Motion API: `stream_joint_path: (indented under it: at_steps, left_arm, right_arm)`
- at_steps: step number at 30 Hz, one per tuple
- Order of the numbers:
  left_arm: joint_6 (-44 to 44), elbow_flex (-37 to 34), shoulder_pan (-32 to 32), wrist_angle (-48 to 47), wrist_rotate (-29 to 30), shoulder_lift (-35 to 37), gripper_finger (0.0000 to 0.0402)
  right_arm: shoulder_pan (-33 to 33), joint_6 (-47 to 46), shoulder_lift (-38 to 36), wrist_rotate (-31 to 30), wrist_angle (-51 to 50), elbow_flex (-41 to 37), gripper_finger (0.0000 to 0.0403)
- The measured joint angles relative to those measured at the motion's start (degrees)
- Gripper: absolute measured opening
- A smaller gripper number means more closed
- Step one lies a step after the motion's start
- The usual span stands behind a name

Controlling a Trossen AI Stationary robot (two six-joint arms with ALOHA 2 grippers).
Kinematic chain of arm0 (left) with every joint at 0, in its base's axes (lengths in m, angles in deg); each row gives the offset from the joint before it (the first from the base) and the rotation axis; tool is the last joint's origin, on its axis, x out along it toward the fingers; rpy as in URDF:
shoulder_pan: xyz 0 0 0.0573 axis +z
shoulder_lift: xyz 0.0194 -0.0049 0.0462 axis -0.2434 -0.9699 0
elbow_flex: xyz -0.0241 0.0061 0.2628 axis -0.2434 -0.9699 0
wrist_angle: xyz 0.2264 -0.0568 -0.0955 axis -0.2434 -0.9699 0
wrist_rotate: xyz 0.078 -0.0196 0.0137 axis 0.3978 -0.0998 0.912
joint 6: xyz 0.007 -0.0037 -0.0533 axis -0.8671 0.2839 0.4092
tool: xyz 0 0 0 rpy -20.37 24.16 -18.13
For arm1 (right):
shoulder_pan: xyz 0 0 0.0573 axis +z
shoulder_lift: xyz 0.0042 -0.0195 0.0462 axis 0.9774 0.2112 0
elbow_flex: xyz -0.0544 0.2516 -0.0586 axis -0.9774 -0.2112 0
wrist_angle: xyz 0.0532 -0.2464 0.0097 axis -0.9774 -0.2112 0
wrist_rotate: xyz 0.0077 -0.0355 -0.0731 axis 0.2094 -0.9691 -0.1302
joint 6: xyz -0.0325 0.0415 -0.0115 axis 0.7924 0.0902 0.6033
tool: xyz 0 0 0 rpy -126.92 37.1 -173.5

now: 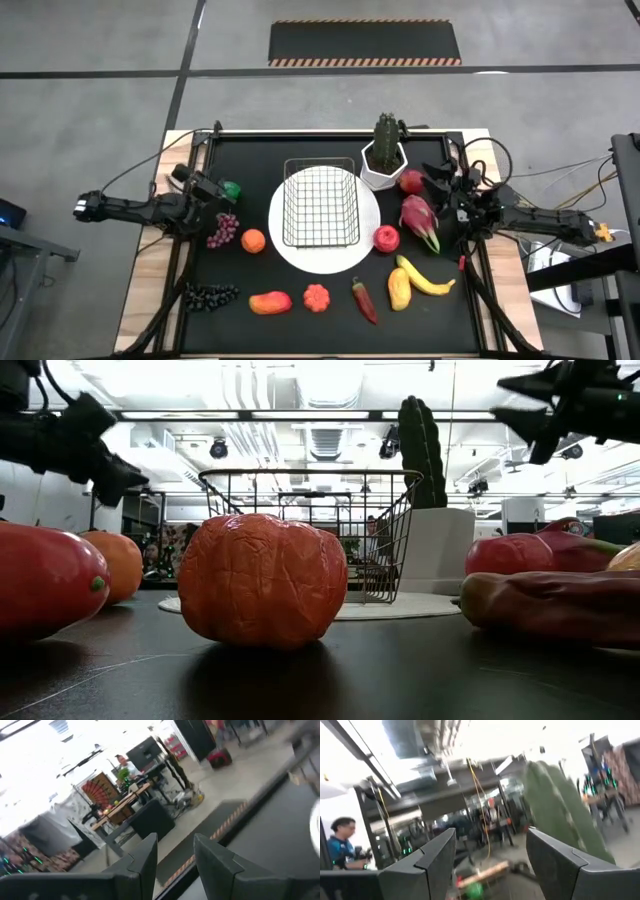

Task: Build produce basket
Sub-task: Put the pumpkin into the gold wire basket

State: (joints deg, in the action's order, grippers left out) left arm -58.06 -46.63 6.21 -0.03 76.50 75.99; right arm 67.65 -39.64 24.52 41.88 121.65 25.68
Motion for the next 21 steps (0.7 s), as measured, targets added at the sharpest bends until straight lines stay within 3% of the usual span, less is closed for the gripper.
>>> stream_joint_path:
  at_steps: [6, 12, 21]
  left_arm:
    - [0.05, 0.02, 0.00, 10.54, -1.90, 0.00, 0.0112]
    - [0.00, 0.01, 0.00, 13.29, -3.21, 0.00, 0.0112]
    - [-1.98, 0.02, 0.00, 13.27, -3.20, 0.09, 0.0112]
  right_arm:
    - [0.00, 5.40, 7.10, 2.09, 13.77, 0.01, 0.0226]
    - [0.00, 7.76, 10.82, 6.38, 16.23, 0.01, 0.0226]
    - [0.02, 5.73, 11.65, 7.52, 19.69, 0.02, 0.0226]
